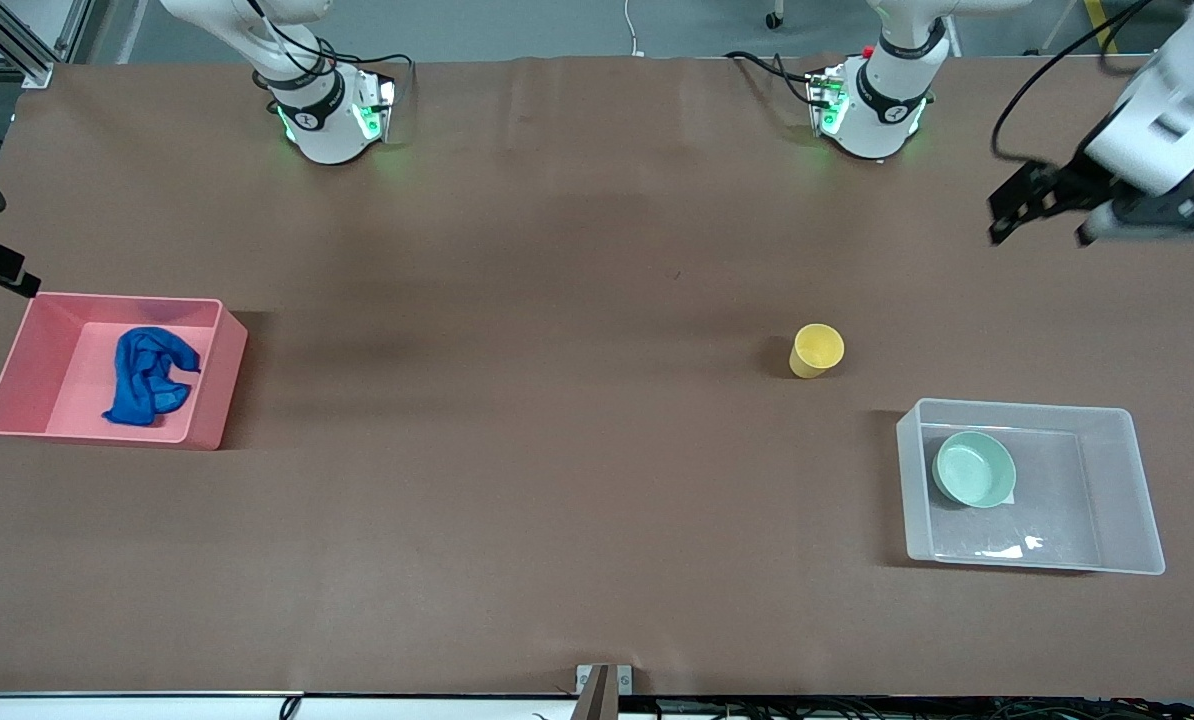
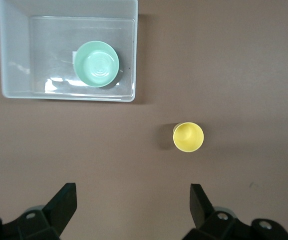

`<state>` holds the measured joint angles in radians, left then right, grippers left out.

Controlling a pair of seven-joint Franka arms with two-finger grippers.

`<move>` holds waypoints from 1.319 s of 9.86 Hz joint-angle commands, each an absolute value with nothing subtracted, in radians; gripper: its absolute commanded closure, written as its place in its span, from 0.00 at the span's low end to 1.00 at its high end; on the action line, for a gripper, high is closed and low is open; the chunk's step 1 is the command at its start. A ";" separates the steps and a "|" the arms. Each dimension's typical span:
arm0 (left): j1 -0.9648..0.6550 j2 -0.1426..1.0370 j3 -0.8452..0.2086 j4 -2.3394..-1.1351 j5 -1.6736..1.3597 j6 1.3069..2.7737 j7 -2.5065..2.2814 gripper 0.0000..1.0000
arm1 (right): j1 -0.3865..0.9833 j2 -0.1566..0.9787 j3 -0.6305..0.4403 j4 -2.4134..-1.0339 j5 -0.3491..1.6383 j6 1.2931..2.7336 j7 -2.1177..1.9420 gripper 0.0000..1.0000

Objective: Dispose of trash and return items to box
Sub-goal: 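Raise the left gripper away from the clear bin toward the yellow cup, then lower the left gripper onto the yellow cup and grasp its rim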

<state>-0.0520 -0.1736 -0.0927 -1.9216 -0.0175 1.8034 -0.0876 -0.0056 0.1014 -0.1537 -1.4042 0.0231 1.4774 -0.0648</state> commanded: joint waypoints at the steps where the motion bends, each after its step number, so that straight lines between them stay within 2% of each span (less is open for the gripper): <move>1: -0.051 -0.106 -0.129 -2.069 -0.018 1.972 -0.106 0.00 | -0.018 0.091 -0.149 -1.411 0.018 1.471 -0.078 0.00; 4: -0.057 0.058 -0.159 -2.167 -0.018 2.227 -0.107 0.00 | -0.023 0.091 -0.149 -1.413 0.018 1.457 -0.080 0.00; 7: -0.067 0.164 -0.167 -2.285 -0.018 2.444 -0.106 0.00 | -0.028 0.091 -0.149 -1.414 0.018 1.456 -0.080 0.00; 11: -0.069 0.288 -0.196 -2.332 -0.018 2.597 -0.107 0.06 | -0.029 0.091 -0.149 -1.414 0.018 1.456 -0.080 0.00; 12: -0.068 0.287 -0.202 -2.351 -0.018 2.597 -0.109 0.27 | -0.029 0.091 -0.149 -1.416 0.018 1.454 -0.080 0.00; 13: -0.067 0.294 -0.202 -2.353 -0.018 2.597 -0.120 0.67 | -0.031 0.091 -0.149 -1.416 0.018 1.450 -0.080 0.00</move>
